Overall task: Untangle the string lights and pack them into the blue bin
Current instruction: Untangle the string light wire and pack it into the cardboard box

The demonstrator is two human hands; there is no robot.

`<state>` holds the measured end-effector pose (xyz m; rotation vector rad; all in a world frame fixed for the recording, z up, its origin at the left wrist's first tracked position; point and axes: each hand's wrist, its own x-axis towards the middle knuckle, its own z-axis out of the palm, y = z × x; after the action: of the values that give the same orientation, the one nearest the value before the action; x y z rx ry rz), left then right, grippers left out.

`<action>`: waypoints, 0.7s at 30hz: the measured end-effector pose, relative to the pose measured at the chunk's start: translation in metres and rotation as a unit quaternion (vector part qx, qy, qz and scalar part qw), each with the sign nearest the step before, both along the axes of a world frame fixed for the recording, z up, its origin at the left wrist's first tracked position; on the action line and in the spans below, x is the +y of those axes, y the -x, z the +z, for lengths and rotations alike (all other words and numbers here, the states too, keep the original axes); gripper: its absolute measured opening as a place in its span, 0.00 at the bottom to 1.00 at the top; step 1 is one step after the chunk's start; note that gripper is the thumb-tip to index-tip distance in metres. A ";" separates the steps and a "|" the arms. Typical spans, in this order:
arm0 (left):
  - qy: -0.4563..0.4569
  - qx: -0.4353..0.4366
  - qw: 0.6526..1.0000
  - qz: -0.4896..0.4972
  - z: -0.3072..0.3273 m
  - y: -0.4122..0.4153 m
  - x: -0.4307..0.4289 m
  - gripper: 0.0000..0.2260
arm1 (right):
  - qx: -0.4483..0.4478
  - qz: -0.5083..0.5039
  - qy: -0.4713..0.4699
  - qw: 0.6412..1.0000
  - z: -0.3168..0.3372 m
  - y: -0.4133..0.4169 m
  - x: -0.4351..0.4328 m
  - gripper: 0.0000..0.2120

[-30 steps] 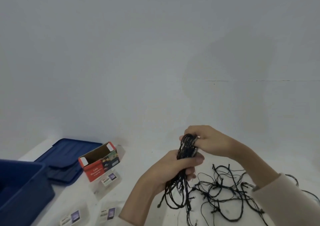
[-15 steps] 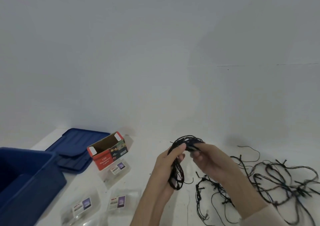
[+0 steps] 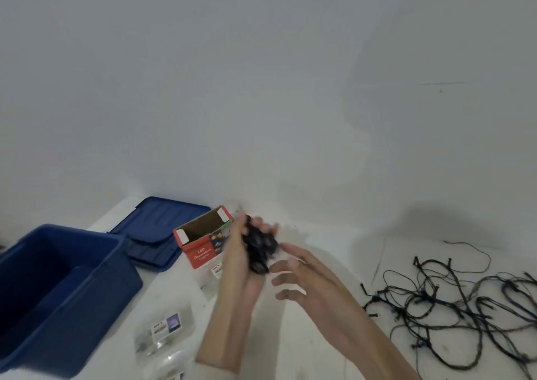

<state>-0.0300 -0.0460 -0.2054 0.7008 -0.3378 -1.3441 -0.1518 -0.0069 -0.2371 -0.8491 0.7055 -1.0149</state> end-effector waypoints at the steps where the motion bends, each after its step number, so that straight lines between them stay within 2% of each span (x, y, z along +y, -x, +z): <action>1: 0.007 -0.002 1.000 0.028 0.001 -0.019 -0.010 0.16 | 0.008 0.014 0.004 1.000 -0.002 0.004 -0.002 0.20; 2: 0.007 -0.041 0.998 0.047 0.003 -0.037 -0.019 0.15 | 0.023 0.023 0.006 0.999 -0.004 0.009 -0.004 0.21; 3: -0.007 -0.130 0.990 0.062 0.001 -0.056 -0.029 0.14 | 0.039 0.028 0.004 0.999 -0.007 0.013 -0.006 0.21; 4: -0.033 -0.267 0.961 0.070 -0.003 -0.074 -0.040 0.13 | 0.051 0.034 0.003 0.998 -0.008 0.016 -0.007 0.21; 5: -0.054 -0.426 0.900 0.073 -0.010 -0.091 -0.049 0.13 | 0.056 0.042 0.005 0.998 -0.009 0.019 -0.008 0.20; 6: -0.061 -0.566 0.819 0.069 -0.016 -0.105 -0.058 0.13 | 0.061 0.050 0.008 0.997 -0.009 0.021 -0.008 0.18; 8: -0.046 -0.737 0.673 0.041 -0.027 -0.126 -0.075 0.10 | 0.074 0.064 0.015 0.995 -0.010 0.023 -0.008 0.16; 10: -0.037 -0.817 0.576 -0.021 -0.035 -0.138 -0.088 0.07 | 0.092 0.080 0.026 0.992 -0.010 0.023 -0.007 0.15; 13: -0.054 -0.876 0.462 -0.124 -0.044 -0.148 -0.097 0.08 | 0.115 0.101 0.036 0.988 -0.011 0.025 -0.006 0.14; 14: -0.054 -0.882 0.446 -0.145 -0.043 -0.147 -0.098 0.08 | 0.121 0.105 0.035 0.987 -0.010 0.026 -0.006 0.13; 18: -0.033 -0.860 0.464 -0.210 -0.040 -0.132 -0.098 0.06 | 0.152 0.091 0.034 0.984 -0.009 0.037 -0.011 0.14; 21: 0.038 -0.865 0.443 -0.232 -0.037 -0.101 -0.098 0.09 | 0.182 0.062 0.038 0.981 -0.005 0.048 -0.018 0.09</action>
<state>0.0713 -0.1444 -0.2423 1.8289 -2.3699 -0.4719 -0.1994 -0.0249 -0.2422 -1.1473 0.9147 -0.7847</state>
